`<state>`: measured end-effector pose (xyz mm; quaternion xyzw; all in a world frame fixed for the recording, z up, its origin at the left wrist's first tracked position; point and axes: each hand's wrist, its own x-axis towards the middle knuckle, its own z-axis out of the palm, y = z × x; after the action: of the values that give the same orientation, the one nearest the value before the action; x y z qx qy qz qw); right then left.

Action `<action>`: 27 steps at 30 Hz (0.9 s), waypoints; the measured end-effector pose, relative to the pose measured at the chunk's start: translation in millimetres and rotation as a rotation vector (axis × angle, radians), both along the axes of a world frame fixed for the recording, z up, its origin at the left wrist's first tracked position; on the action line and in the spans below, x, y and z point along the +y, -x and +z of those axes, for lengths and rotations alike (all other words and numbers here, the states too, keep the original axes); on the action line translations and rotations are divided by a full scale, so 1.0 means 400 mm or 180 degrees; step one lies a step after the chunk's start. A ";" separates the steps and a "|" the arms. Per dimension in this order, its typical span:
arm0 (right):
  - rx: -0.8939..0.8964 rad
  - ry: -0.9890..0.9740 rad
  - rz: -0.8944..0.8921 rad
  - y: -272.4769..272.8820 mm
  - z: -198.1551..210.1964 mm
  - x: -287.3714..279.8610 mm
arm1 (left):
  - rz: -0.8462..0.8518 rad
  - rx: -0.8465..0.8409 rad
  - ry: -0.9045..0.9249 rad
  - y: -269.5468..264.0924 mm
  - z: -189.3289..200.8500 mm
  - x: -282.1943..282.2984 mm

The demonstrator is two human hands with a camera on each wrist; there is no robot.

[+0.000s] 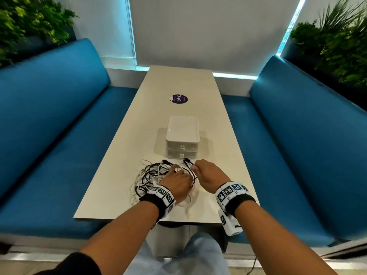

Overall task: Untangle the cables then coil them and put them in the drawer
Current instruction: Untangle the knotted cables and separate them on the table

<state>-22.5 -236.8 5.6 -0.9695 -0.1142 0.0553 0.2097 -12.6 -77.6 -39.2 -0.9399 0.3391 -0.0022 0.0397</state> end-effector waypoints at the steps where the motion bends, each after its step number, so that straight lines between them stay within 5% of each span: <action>1: 0.0046 0.0105 0.0023 0.002 -0.003 -0.005 | 0.0017 0.0018 -0.0035 -0.005 -0.002 0.011; 16: 0.0006 0.2336 -0.0383 0.011 -0.021 -0.176 | -0.0228 -0.0338 -0.0309 -0.013 -0.030 0.066; 27: 0.0382 -0.0286 -0.0106 0.033 -0.049 0.030 | 0.0230 0.0092 -0.0286 0.009 -0.007 0.034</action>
<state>-35.5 -224.6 -14.1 -0.9558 -0.0878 0.1046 0.2603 -16.3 -64.0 -42.0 -0.9487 0.3053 0.0281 0.0770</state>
